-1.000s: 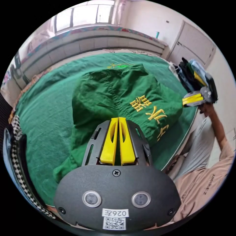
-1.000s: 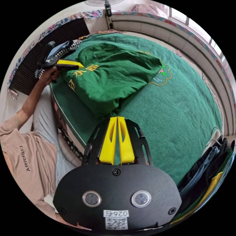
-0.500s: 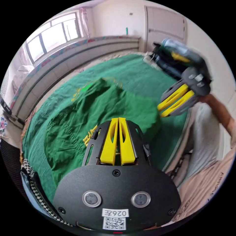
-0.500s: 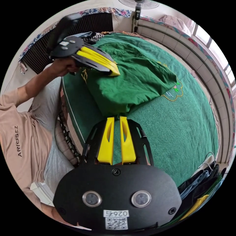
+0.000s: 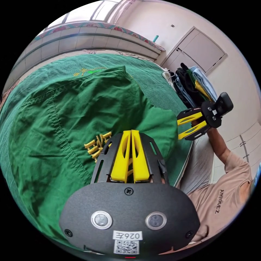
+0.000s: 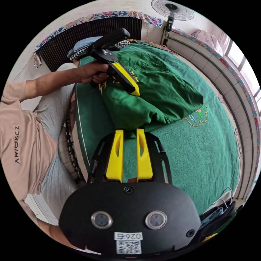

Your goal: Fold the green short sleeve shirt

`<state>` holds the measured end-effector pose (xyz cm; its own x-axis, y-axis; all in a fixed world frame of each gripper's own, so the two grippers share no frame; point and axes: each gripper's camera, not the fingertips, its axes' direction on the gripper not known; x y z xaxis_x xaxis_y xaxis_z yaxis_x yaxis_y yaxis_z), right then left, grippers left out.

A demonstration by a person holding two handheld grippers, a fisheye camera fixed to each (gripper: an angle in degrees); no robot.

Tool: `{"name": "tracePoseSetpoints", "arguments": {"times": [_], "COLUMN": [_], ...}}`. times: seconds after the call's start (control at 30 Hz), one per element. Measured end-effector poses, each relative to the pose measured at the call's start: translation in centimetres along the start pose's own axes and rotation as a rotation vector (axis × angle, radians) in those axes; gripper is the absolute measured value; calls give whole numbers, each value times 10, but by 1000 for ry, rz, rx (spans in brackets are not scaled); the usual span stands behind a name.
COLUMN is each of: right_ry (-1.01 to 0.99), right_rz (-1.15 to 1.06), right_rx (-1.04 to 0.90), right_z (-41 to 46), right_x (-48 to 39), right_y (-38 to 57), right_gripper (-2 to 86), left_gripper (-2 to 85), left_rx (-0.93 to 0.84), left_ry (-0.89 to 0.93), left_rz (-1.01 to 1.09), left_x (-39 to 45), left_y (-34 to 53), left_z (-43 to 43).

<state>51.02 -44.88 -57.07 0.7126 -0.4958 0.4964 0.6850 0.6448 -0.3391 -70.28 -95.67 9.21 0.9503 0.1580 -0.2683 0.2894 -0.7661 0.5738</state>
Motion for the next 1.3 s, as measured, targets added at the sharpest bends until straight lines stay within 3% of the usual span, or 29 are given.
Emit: {"name": "tracePoseSetpoints", "arguments": {"times": [0.27,0.3,0.4,0.57,0.63,0.7,0.73,0.87,0.93,1.1,1.23,1.3], "right_ry": [-48,-99,-153,-111,-93,-57,-59,-313,-360,-293,-338,-325], "right_rz": [-113,-128,-4,142,137,99,75,201,249,237,283,301], "right_rx": [-95,-199,-142,308,297,149,56,85,91,29,28,59], "right_z": [28,39,31,-7,19,65,98,140,155,182,209,211], "right_x": [-13,-12,6,15,9,4,4,48,57,45,48,47], "right_y": [-27,-27,-16,-38,-62,-87,-95,-79,-69,-74,-67,-59], "right_gripper": [-14,-14,-13,-10,-9,-9,-9,-9,-9,-9,-7,-4], "left_gripper": [-7,-7,-7,-7,-7,-8,-8,-9,-10,-10,-10,-9], "left_rx": [1,1,0,67,86,113,145,206,312,545,258,321], "left_ry": [34,38,36,-208,-342,-474,-459,113,237,150,-61,-159], "left_rz": [-16,-19,-15,89,81,0,-40,-278,-283,-383,-450,-401], "left_x": [-11,-13,-15,27,30,12,-12,-134,-163,-208,-247,-244], "left_y": [48,52,71,130,167,212,244,305,334,425,423,421], "left_z": [-28,-30,-44,-102,-127,-152,-168,-202,-220,-287,-289,-304]}}
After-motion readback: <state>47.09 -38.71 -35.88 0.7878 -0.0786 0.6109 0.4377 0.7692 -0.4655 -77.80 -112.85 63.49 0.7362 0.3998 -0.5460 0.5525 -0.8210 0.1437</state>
